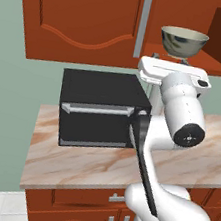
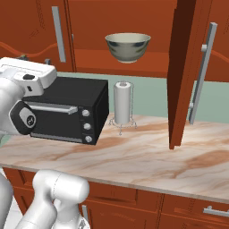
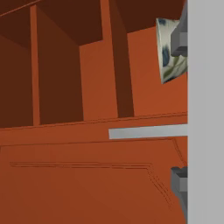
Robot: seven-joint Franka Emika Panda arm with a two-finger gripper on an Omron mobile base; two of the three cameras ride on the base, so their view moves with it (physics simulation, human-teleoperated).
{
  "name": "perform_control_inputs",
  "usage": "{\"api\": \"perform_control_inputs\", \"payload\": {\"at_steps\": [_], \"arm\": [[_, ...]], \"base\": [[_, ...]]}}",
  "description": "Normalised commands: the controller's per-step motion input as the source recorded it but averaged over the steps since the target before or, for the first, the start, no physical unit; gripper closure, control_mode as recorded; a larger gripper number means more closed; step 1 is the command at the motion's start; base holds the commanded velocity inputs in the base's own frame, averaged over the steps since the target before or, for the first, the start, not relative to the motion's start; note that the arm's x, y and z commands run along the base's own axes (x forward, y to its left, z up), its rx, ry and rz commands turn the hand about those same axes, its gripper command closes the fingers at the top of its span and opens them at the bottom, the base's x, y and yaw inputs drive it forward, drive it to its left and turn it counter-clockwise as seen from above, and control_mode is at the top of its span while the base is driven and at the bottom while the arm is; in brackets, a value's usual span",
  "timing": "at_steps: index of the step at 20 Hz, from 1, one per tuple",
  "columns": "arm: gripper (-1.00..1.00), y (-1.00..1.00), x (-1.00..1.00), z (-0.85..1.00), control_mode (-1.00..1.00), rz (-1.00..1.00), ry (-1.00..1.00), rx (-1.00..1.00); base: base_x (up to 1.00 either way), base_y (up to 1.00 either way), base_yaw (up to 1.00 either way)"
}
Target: Move the bowls from the cabinet to the plates on the dining table.
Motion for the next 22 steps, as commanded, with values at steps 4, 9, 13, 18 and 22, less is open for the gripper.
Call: {"api": "perform_control_inputs", "payload": {"at_steps": [4,9,13,18,22], "arm": [[-1.00,0.04,0.46,0.00,-1.00,0.00,0.01,0.00],[-1.00,0.00,0.47,0.00,-1.00,0.00,0.00,0.00],[-1.00,0.03,0.39,0.01,-1.00,0.02,0.01,-0.01],[-1.00,-0.05,0.34,0.00,-1.00,0.03,0.04,-0.04],[-1.00,0.02,0.34,0.01,-1.00,0.00,0.00,-0.05]], "base": [[0.00,0.00,0.00],[0.00,0.00,0.00],[0.00,0.00,0.00],[0.00,0.00,0.00],[0.00,0.00,0.00]]}}
